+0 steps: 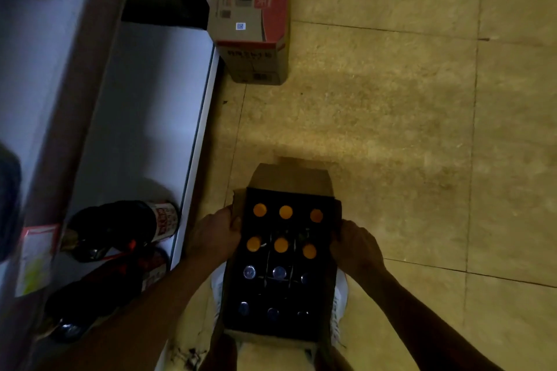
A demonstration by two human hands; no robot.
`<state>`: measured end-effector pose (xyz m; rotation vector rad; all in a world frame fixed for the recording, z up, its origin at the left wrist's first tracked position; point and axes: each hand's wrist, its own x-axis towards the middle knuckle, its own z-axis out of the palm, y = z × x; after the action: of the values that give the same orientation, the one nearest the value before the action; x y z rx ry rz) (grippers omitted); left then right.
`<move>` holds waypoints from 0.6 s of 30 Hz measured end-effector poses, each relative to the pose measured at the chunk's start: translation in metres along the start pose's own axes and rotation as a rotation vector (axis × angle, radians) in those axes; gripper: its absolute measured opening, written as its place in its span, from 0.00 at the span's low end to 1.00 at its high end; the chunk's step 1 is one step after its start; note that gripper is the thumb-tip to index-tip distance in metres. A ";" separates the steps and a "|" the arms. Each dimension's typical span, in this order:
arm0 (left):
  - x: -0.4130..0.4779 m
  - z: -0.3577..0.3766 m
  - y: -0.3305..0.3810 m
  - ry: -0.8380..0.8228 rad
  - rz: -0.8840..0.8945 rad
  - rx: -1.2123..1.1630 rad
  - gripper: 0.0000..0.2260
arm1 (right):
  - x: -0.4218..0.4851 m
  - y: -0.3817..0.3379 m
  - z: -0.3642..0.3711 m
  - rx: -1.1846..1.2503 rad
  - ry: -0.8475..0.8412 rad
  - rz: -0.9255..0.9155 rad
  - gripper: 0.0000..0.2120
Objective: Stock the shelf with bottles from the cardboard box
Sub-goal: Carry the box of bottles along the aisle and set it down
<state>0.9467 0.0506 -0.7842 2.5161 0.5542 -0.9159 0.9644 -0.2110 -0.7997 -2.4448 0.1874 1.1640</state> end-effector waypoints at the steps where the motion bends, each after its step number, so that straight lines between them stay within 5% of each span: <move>1: 0.002 -0.001 -0.001 -0.003 0.001 -0.008 0.12 | 0.000 0.000 0.000 0.004 0.003 0.007 0.08; 18: 0.058 -0.048 0.024 0.042 0.016 -0.066 0.11 | 0.042 -0.025 -0.065 0.009 0.066 -0.034 0.08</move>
<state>1.0239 0.0677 -0.7836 2.4819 0.5665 -0.8274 1.0453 -0.2143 -0.7878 -2.4708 0.1700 1.0672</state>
